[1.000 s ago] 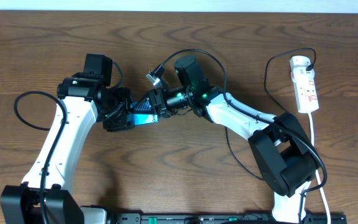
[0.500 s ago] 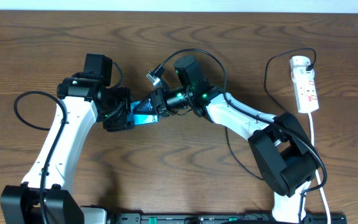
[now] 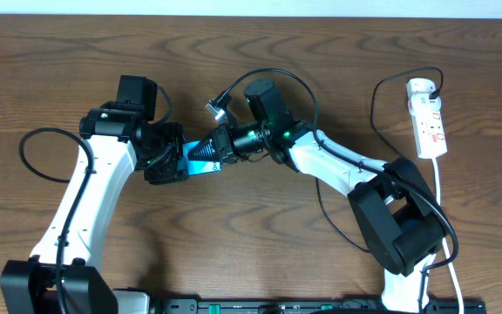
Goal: Plug charger to phone and switch on socket
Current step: 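Close the right gripper on the phone's side edge, then open the left gripper and pull the phone away with the right gripper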
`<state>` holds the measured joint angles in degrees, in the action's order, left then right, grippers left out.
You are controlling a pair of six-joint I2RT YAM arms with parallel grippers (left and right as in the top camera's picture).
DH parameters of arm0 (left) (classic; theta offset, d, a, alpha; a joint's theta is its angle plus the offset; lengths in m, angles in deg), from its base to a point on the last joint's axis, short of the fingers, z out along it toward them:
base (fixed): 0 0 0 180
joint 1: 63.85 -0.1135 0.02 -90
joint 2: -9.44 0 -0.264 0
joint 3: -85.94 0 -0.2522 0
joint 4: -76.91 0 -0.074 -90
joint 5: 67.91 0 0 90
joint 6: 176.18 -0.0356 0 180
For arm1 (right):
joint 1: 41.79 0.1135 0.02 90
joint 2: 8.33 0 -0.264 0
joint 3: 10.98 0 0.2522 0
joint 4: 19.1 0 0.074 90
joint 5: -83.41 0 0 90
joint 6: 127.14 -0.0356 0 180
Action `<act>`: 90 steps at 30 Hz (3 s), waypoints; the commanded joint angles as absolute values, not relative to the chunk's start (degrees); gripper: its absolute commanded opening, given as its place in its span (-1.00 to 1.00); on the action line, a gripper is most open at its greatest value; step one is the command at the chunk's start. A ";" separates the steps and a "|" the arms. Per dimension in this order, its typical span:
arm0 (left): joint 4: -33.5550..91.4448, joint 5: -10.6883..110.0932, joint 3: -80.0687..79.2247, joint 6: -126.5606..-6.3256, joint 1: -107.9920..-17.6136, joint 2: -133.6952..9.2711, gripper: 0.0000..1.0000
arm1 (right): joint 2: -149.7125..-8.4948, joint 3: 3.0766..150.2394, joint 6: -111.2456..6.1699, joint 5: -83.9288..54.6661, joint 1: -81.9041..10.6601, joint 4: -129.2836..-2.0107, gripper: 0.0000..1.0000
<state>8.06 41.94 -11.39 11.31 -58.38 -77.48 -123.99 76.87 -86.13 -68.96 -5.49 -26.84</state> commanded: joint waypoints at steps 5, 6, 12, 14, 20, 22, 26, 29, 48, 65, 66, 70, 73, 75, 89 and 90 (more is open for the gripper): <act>7.95 43.56 -10.96 10.26 -58.25 -77.41 -0.85 | -123.46 77.35 -84.75 -70.33 -4.57 -26.42 -0.69; 7.95 43.56 -10.96 10.07 -58.25 -77.41 -0.86 | -123.46 77.35 -84.62 -70.33 -4.55 -26.42 -0.70; 7.95 43.56 -10.96 9.87 -58.25 -77.41 -0.86 | -123.46 77.35 -84.62 -70.33 -4.55 -26.42 -0.75; 7.95 43.56 -10.96 9.85 -58.25 -77.41 -0.85 | -123.48 77.35 -84.62 -70.33 -4.55 -26.42 -0.78; 7.95 43.54 -10.96 9.65 -58.25 -77.41 -0.86 | -123.46 77.35 -84.62 -70.33 -4.55 -26.42 -0.87; 7.97 43.54 -10.96 9.43 -58.25 -77.41 -0.85 | -123.46 77.35 -84.62 -70.33 -4.55 -26.42 -0.95; 7.97 43.54 -10.96 9.43 -58.27 -77.41 -0.86 | -123.46 77.35 -84.62 -70.33 -4.57 -26.42 -0.97; 7.95 43.52 -10.96 9.43 -58.27 -77.41 -0.86 | -123.46 77.35 -84.62 -70.31 -4.55 -26.42 -0.98; 9.72 43.47 -10.96 5.98 -58.31 -77.41 0.83 | -123.46 77.35 -84.65 -70.33 -4.57 -26.42 -0.98; 24.98 48.28 -10.96 -13.12 -59.64 -76.67 0.85 | -123.48 77.35 -84.62 -70.36 -7.35 -29.11 -0.98; 25.85 49.09 -10.96 -13.93 -60.06 -76.58 0.85 | -123.46 77.35 -84.65 -70.36 -7.77 -29.20 -0.98; 28.34 52.98 -10.96 -16.66 -61.70 -75.99 0.85 | -123.46 77.35 -84.65 -70.36 -9.54 -29.20 -0.98; 29.94 55.14 -10.96 -19.46 -63.01 -75.47 0.86 | -123.48 77.35 -84.67 -70.33 -10.85 -29.20 -0.98; 31.01 56.70 -10.96 -21.65 -63.78 -75.25 0.85 | -123.48 77.35 -85.39 -70.31 -11.81 -29.20 -0.98; 37.13 73.18 -10.96 -27.09 -69.72 -75.01 0.86 | -123.48 77.35 -90.46 -70.09 -20.46 -28.81 -0.98; 38.40 74.42 -10.96 -27.59 -69.92 -75.01 0.86 | -123.48 77.35 -91.29 -70.09 -20.90 -28.72 -0.98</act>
